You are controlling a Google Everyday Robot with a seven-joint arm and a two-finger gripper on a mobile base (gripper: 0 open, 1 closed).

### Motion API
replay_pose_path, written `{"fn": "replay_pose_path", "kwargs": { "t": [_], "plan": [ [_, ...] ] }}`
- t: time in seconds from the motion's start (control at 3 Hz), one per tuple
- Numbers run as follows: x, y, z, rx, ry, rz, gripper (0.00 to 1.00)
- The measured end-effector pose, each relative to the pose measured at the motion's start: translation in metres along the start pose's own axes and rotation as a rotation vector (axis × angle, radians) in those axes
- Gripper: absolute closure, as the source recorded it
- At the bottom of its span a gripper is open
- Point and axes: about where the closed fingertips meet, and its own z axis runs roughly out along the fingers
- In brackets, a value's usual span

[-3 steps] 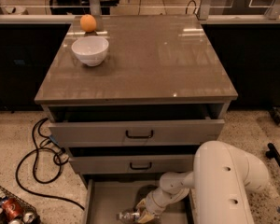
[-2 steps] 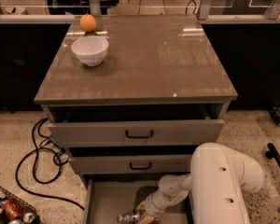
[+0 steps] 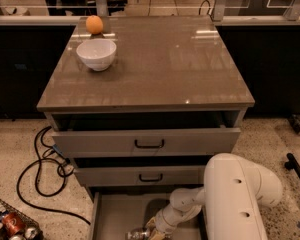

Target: Place water bottle into bottom drawer

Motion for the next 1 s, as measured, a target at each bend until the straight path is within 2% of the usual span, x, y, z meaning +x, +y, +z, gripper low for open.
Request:
{"fn": "replay_pose_path", "kwargs": {
  "t": [0.67,1.0],
  "plan": [
    [-0.0005,0.0030,0.0032,-0.007,-0.002,0.001,0.16],
    [-0.0008,0.0046,0.0050,-0.010,-0.003,0.001,0.00]
  ]
}}
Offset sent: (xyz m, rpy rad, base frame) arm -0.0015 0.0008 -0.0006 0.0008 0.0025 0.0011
